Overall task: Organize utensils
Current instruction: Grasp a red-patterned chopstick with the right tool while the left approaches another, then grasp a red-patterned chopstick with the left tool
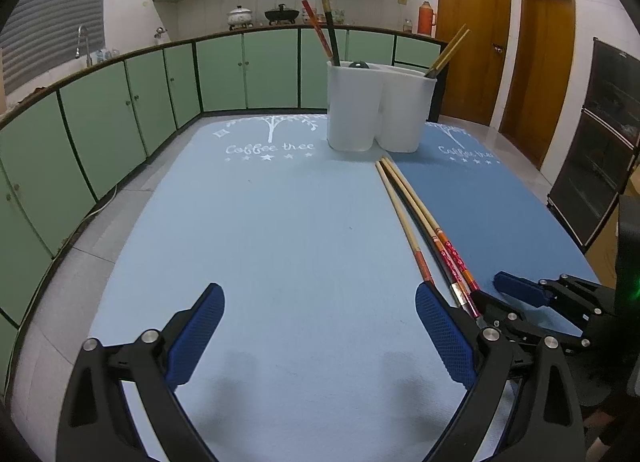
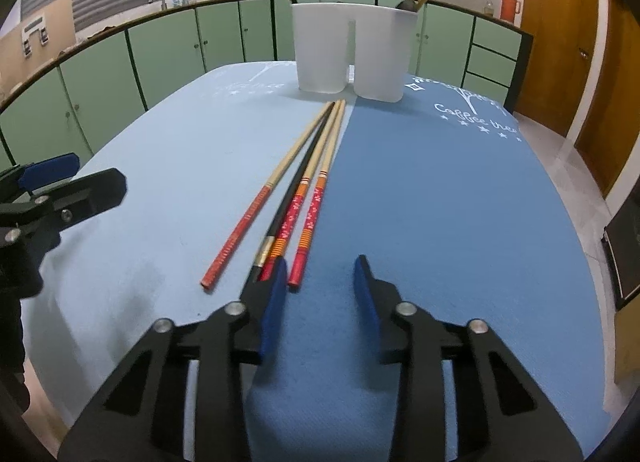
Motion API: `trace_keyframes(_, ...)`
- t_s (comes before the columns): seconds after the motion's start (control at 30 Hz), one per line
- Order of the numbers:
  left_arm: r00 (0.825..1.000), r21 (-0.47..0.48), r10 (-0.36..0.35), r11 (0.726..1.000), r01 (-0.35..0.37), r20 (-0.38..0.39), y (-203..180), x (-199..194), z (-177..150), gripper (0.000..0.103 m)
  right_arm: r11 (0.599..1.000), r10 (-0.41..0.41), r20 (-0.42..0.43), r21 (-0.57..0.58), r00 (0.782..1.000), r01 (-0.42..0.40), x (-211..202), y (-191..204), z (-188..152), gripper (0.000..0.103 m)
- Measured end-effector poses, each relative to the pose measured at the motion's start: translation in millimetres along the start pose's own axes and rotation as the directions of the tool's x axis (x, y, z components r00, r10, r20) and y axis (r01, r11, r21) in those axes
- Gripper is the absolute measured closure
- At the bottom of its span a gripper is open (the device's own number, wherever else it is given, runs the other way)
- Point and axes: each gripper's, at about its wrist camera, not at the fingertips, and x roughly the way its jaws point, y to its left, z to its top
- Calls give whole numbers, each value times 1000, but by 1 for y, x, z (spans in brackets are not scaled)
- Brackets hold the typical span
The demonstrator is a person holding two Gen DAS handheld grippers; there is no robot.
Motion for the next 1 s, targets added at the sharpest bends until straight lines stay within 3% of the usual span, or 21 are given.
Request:
trace_keyframes(0.1, 1000, 8, -5, 1000, 5, -6, -6, 1, -1, 9, 1000, 12, 2, 6, 1000, -12, -1, 0, -1, 97)
trace_keyframes(0.67, 996, 45, -56, 997, 60, -68, -49, 19, -18, 15, 991, -20, 0, 135, 1000, 20, -19, -58, -21, 98)
trace_keyframes(1.0, 995, 37, -28, 999, 32, -100, -62, 34, -23, 30, 990, -3, 8, 139, 1000, 1, -18, -64, -24, 98)
